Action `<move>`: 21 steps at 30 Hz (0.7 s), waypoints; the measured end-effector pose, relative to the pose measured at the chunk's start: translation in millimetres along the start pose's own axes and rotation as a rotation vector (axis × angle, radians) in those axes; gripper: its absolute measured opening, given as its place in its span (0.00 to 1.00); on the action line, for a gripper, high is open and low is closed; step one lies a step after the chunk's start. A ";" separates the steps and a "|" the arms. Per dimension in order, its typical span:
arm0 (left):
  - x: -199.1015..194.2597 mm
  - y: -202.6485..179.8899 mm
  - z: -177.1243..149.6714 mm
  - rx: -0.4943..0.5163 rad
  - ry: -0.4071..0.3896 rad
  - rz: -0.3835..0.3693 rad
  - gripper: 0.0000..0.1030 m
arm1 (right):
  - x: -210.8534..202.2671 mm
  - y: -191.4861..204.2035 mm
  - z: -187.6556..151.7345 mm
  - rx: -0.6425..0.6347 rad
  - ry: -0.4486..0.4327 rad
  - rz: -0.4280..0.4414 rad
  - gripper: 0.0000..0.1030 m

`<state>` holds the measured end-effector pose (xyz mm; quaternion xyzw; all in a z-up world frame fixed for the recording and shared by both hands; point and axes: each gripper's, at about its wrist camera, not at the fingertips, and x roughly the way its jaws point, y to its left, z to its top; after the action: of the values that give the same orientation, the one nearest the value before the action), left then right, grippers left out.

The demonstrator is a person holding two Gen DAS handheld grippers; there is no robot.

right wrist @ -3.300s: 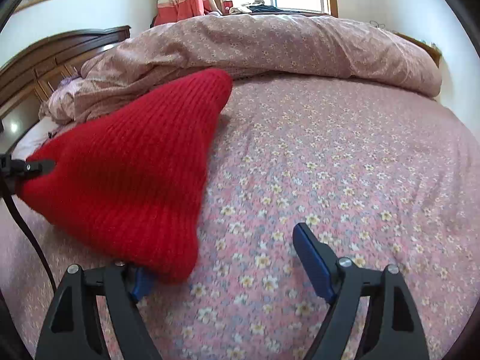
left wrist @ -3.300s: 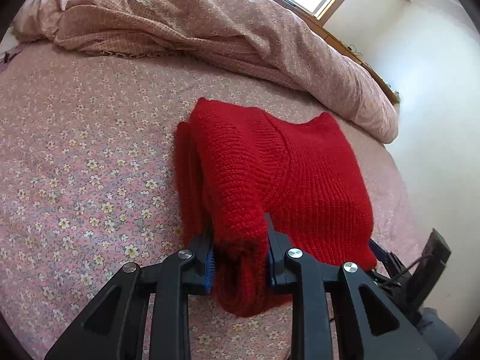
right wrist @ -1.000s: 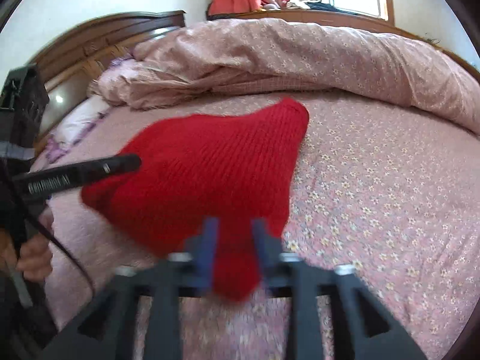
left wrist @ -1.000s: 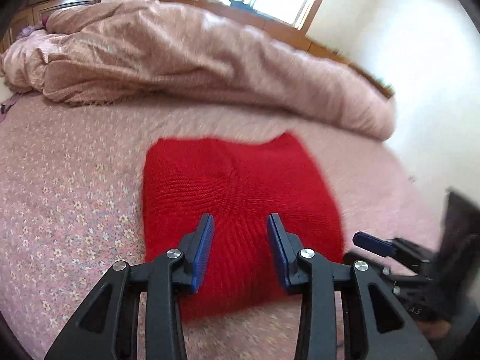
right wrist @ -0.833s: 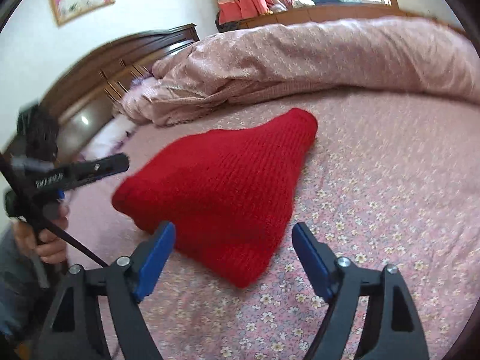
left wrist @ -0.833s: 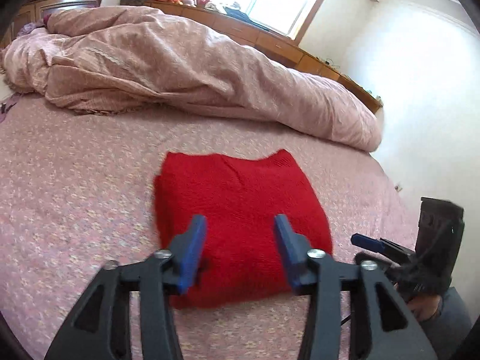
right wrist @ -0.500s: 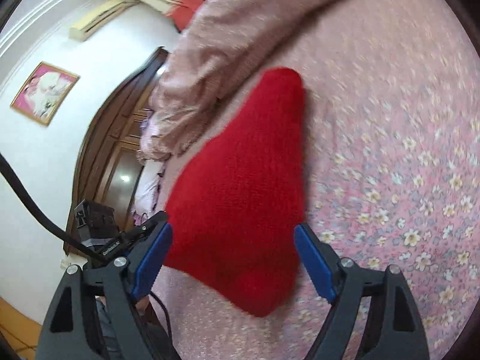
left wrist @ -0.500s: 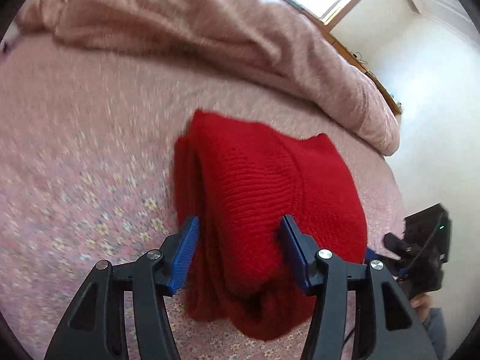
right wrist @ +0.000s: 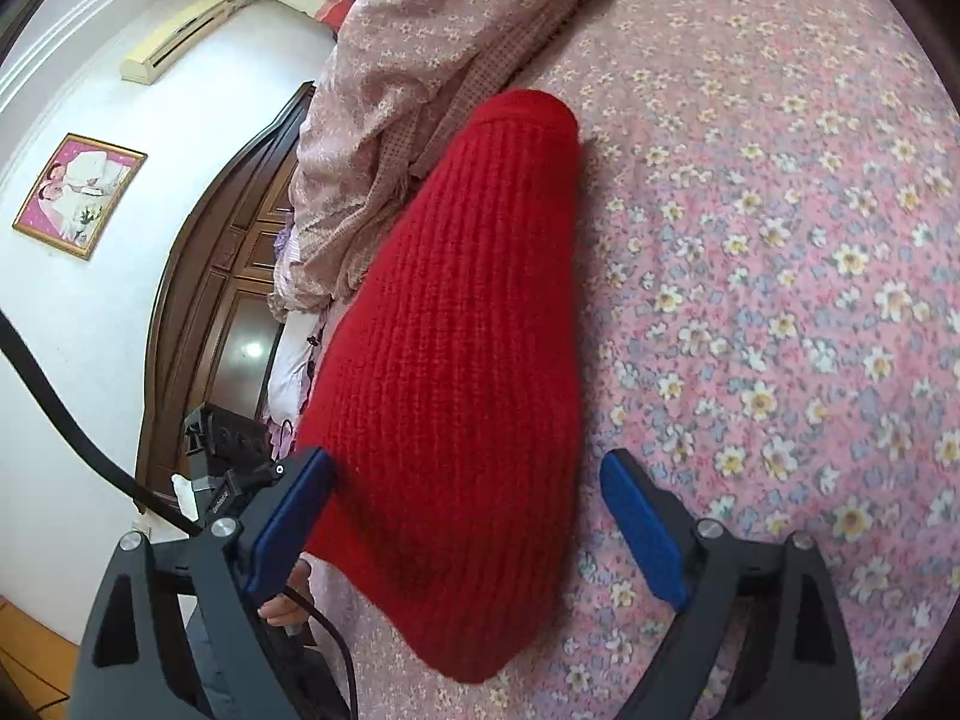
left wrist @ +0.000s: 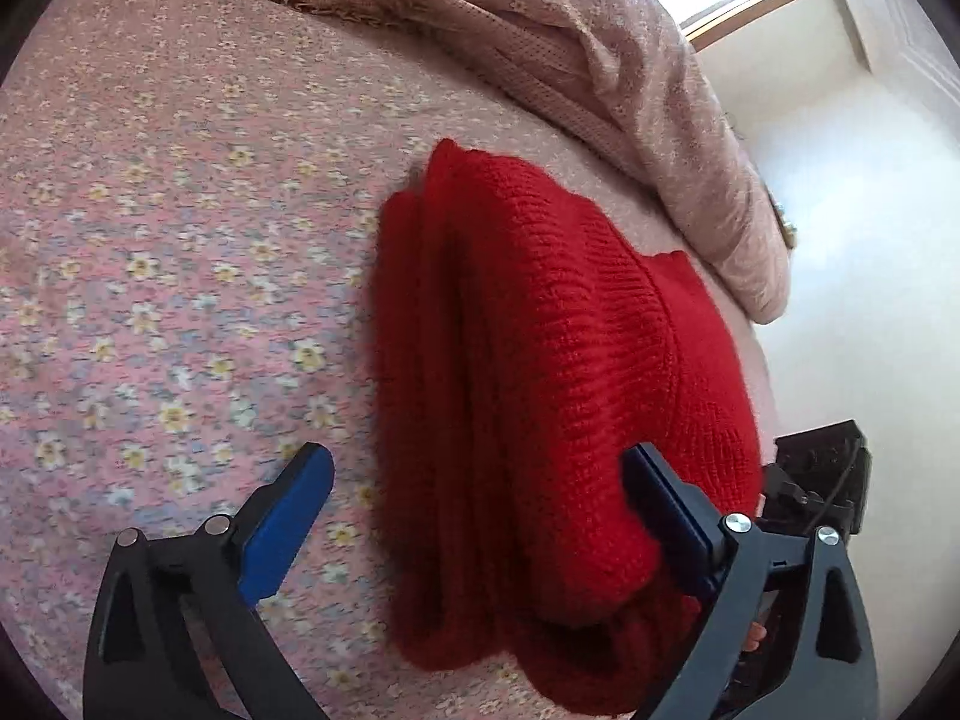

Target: Fold small clothes

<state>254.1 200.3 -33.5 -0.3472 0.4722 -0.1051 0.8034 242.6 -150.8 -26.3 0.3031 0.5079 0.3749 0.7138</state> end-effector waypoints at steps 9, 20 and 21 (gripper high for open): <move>22.0 -14.8 2.4 0.008 0.014 -0.083 0.92 | 15.3 -0.7 18.1 -0.007 -0.003 0.052 0.93; 14.4 -14.4 -9.3 -0.042 0.010 -0.184 0.51 | 19.0 -0.7 19.6 -0.034 0.010 0.056 0.71; 12.6 -15.9 -10.8 -0.038 0.007 -0.181 0.50 | 18.3 0.7 18.8 -0.043 0.008 0.050 0.70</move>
<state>254.4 177.4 -35.0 -0.4034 0.4436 -0.1693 0.7822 264.0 -136.0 -29.1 0.2986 0.4950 0.4047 0.7086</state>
